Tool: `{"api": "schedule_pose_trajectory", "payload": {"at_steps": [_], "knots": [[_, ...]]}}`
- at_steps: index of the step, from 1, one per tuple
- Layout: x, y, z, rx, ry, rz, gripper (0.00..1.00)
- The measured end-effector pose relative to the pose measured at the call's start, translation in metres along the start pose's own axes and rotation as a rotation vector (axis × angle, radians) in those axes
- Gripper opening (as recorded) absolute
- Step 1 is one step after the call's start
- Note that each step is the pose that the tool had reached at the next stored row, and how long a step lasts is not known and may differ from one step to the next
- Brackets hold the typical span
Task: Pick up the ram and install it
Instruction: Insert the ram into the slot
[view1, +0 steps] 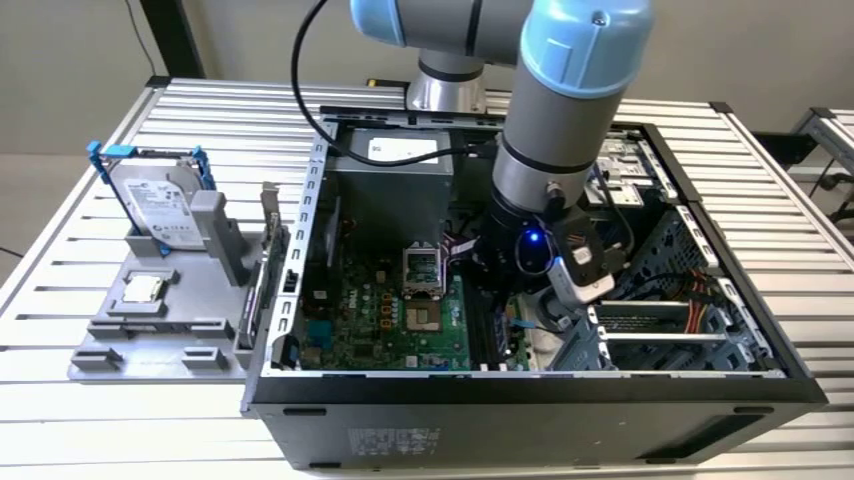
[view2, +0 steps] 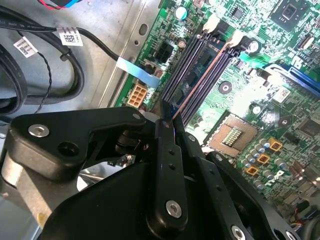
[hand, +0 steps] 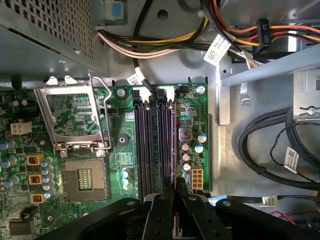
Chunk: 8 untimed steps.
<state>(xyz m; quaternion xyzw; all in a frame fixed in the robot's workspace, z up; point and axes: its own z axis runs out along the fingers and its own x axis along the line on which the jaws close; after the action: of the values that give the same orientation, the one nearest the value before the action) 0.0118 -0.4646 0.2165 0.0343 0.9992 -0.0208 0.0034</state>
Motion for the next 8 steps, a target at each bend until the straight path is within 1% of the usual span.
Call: {"api": "schedule_pose_trajectory", "payload": {"at_steps": [8], "knots": [[0.0016, -0.0004, 0.0002, 0.0001, 0.0, -0.001, 0.0]]}}
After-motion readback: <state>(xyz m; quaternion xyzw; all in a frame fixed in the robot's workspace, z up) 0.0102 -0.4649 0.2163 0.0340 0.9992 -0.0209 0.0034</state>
